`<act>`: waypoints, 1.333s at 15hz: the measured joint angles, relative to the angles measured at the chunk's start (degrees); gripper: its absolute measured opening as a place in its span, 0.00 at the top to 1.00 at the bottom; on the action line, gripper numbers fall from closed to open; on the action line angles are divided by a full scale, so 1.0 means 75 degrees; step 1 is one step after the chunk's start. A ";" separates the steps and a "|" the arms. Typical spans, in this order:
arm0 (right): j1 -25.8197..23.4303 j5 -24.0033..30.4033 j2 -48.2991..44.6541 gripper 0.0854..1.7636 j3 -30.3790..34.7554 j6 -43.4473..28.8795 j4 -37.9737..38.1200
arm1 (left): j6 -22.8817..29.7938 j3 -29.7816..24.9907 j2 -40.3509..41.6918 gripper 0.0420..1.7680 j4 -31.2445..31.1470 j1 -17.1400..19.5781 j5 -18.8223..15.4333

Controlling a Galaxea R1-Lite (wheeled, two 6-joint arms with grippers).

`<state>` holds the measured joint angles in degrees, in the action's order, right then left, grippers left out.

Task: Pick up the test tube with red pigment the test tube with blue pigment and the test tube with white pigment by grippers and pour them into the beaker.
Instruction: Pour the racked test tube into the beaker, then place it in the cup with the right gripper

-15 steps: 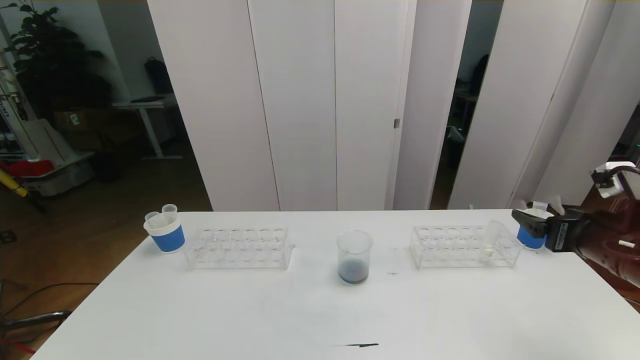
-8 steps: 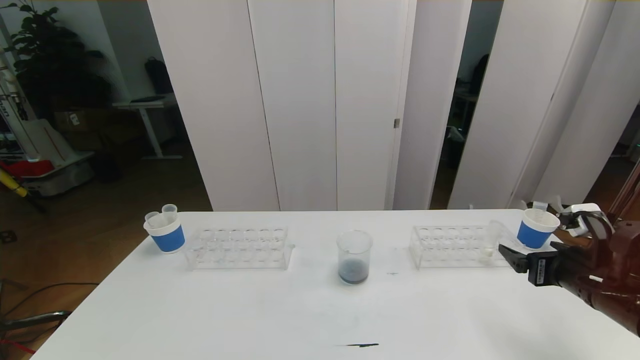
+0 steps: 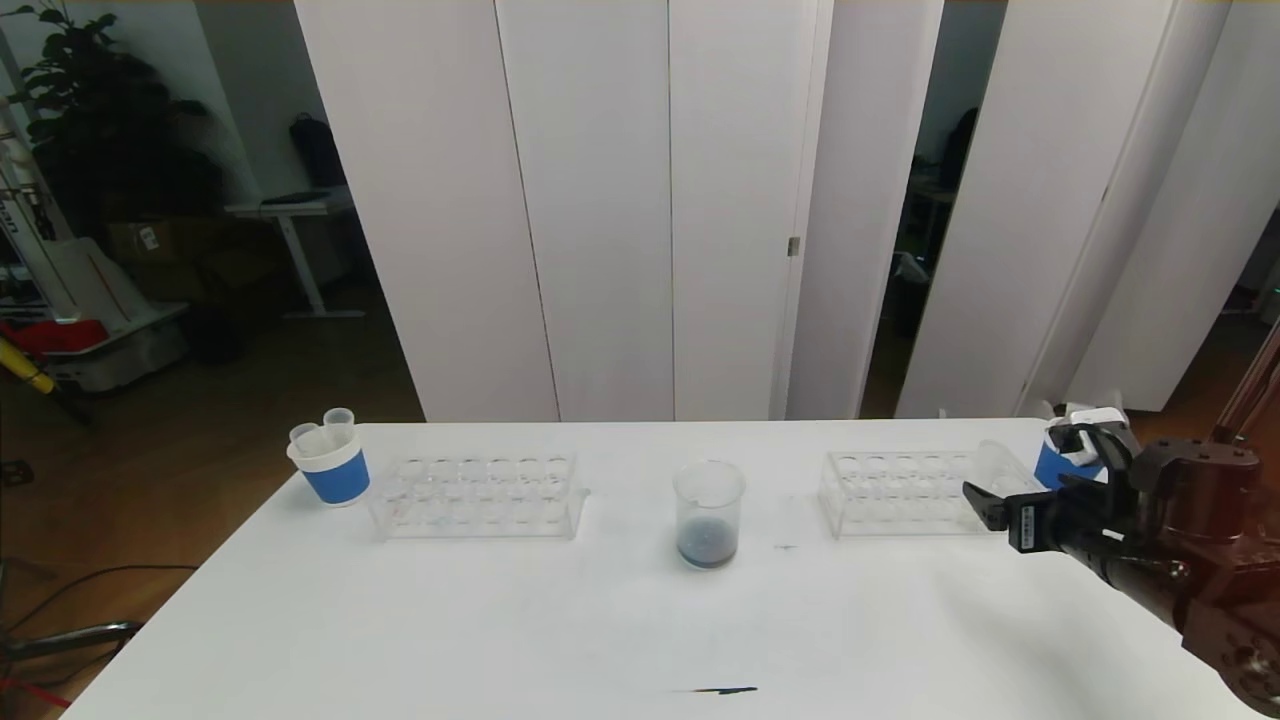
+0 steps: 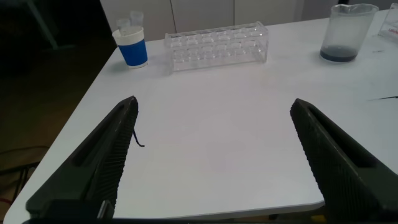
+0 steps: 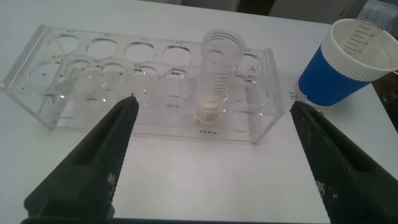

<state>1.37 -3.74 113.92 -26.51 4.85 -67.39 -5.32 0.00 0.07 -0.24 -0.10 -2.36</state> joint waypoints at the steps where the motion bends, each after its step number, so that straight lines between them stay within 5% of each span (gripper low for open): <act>1: 0.0005 -0.0055 0.0176 0.01 -0.0202 0.0044 0.0000 | 0.0000 0.0000 0.0000 0.01 -0.0003 0.0000 0.0000; 15: 0.0016 -0.0081 0.1551 0.01 -0.1580 0.0073 -0.0426 | 0.0000 0.0000 0.0000 0.01 -0.0003 0.0000 0.0000; 17: 0.0020 -0.0081 0.1679 0.24 -0.1612 0.0033 -0.0577 | -0.0003 0.0000 0.0000 0.01 -0.0003 0.0000 0.0000; 19: -0.0024 -0.0091 0.1749 0.74 -0.1627 -0.0005 -0.0595 | -0.0003 0.0000 0.0000 0.01 -0.0003 0.0000 0.0000; 20: -0.0018 -0.0078 0.1764 0.81 -0.1627 -0.0020 -0.0603 | 0.0000 0.0000 0.0000 0.01 0.0003 0.0000 0.0003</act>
<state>1.23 -4.33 127.15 -38.72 4.71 -71.91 -5.32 0.00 0.07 -0.22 -0.10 -2.34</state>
